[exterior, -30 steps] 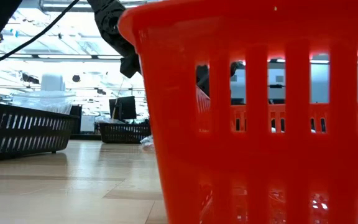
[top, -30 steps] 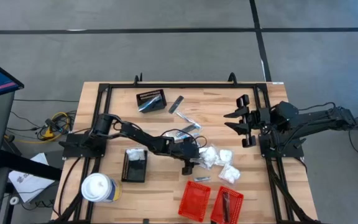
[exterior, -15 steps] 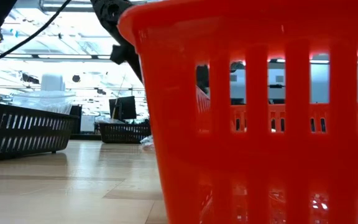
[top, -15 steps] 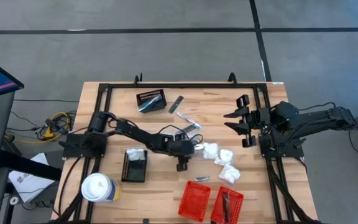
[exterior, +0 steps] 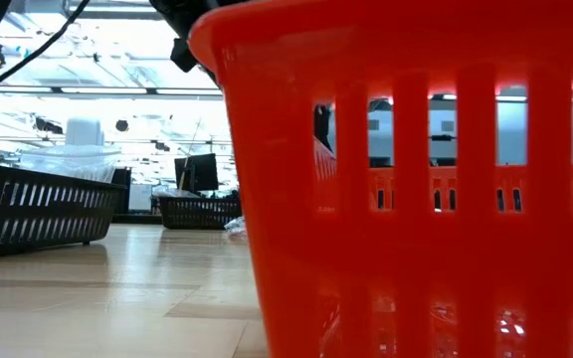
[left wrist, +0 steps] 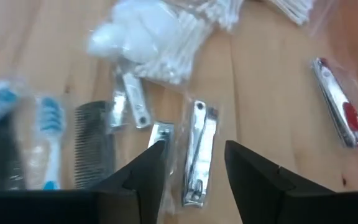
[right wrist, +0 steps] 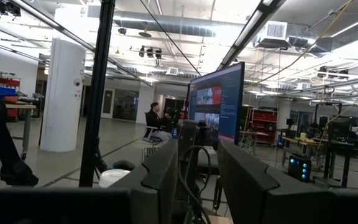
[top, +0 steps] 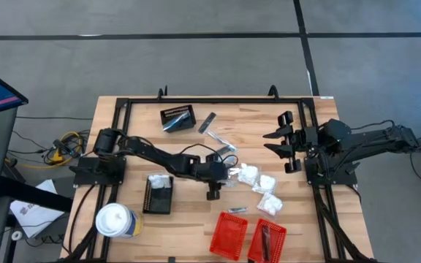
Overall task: Pick & Place Travel size toiletries
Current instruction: Put the nail cutter into the left red bin
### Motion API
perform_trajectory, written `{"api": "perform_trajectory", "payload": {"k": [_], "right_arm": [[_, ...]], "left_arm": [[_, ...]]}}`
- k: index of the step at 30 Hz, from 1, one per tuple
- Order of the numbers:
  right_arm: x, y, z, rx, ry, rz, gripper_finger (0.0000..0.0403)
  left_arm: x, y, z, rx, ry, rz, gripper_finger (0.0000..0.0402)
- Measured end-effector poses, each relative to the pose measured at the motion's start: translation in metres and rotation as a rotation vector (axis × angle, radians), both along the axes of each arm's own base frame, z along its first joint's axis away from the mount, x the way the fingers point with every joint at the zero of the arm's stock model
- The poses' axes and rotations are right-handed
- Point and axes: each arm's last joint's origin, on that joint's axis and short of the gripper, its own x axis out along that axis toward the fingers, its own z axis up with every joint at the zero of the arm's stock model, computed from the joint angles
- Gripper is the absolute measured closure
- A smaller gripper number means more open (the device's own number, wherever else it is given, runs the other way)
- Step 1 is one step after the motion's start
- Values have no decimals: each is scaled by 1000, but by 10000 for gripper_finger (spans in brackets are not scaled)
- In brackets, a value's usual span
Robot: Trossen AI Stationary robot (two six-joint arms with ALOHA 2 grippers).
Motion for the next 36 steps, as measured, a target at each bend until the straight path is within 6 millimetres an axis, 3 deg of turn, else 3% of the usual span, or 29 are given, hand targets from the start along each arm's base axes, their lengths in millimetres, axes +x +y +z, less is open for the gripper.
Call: {"api": "perform_trajectory", "payload": {"k": [14, 26, 36], "right_arm": [[0, 0, 0, 0, 0, 0, 294], [0, 0, 0, -4, -1, -2, 294], [0, 0, 0, -7, -4, -2, 294]], "left_arm": [[-18, -1, -29, -6, 10, -80, 251], [-13, -12, -27, 49, -71, -178, 251], [0, -13, -50, 66, -45, -209, 230]]}}
